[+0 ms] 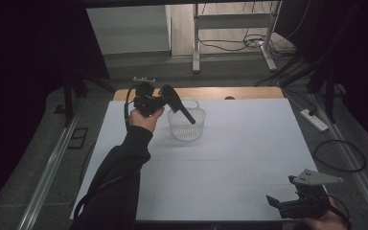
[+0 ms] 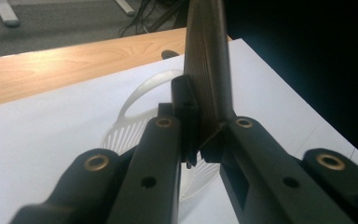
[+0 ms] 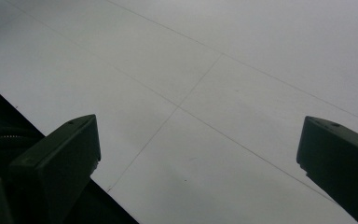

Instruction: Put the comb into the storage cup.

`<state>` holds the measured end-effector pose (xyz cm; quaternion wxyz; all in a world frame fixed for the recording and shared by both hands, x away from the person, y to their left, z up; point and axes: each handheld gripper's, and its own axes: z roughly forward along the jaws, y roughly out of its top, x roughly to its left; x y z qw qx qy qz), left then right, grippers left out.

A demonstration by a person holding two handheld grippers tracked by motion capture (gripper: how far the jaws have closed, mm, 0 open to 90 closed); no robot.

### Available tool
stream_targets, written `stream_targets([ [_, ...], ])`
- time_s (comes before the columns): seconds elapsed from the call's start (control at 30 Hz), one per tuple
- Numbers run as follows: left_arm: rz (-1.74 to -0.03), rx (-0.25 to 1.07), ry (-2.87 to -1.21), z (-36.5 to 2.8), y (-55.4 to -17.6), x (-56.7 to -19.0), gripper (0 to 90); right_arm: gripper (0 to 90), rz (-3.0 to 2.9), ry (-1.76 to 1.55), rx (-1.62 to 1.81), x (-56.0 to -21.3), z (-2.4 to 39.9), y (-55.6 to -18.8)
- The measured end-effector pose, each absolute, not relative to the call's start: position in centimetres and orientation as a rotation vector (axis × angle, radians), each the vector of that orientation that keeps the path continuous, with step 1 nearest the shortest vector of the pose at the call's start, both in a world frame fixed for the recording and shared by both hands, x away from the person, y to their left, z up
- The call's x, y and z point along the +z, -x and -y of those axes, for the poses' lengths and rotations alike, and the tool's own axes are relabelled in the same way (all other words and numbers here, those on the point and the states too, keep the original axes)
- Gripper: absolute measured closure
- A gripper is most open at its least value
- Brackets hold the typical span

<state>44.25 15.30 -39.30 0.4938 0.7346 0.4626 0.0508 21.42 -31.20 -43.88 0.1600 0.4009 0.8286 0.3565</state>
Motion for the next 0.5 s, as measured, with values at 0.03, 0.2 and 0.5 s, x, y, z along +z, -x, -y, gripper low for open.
stream_targets([
  [0.03,-1.124,0.122,-1.780,-15.2,-44.3,-39.5,87.0,0.1,-2.367,-1.145,1.019,-43.9,31.2,-21.4],
  [0.2,-1.131,0.103,-1.777,-14.9,-44.6,-40.2,87.0,0.1,-2.367,-1.145,1.023,-43.9,31.2,-21.4],
  [0.5,-1.147,0.079,-1.761,-14.6,-44.8,-41.4,86.9,0.2,-2.372,-1.141,1.022,-43.9,31.2,-21.4],
])
